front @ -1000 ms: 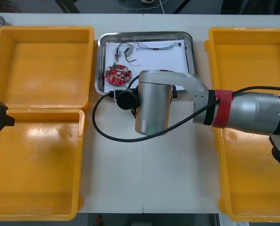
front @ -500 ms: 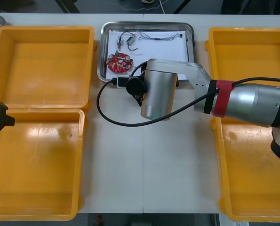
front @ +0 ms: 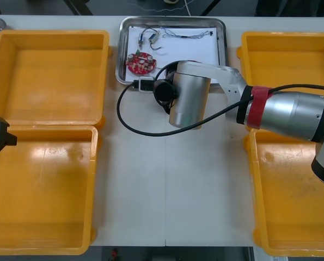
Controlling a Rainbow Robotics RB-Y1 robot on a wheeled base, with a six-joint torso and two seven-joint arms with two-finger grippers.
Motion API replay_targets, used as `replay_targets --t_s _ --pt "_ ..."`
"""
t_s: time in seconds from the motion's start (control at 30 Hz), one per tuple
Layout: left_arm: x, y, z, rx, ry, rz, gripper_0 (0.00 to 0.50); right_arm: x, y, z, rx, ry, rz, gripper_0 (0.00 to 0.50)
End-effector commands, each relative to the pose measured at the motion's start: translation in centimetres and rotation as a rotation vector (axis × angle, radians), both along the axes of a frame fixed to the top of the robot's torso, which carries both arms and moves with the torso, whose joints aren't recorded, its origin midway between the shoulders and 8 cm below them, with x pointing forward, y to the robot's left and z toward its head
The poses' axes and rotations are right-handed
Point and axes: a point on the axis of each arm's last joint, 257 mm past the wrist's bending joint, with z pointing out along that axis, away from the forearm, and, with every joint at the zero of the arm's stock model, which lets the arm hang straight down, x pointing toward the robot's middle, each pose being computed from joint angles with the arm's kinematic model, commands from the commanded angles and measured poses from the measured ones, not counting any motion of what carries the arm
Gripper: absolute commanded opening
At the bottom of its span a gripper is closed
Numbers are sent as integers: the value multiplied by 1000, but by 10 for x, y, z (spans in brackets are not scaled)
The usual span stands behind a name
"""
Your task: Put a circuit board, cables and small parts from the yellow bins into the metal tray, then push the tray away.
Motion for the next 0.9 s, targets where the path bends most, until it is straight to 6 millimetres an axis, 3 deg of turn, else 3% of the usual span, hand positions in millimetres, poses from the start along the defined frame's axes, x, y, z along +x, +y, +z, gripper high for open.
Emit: replay_targets --t_s 0.03,0.1,0.27,0.53,0.7,0.9 --pt "-5 13 12 72 -16 -37 500 10 30 44 10 -71 64 264" --pt "-5 13 12 72 -16 -37 500 12 30 46 15 -74 67 375" --pt "-5 13 12 72 -16 -37 500 9 35 49 65 -45 55 500" --pt "-5 13 12 72 -16 -37 500 -16 44 54 151 39 12 500" --pt "-5 13 12 72 -16 -37 500 -45 46 62 203 83 -21 500" --pt "-5 13 12 72 -16 -37 500 -87 22 64 279 142 -94 500"
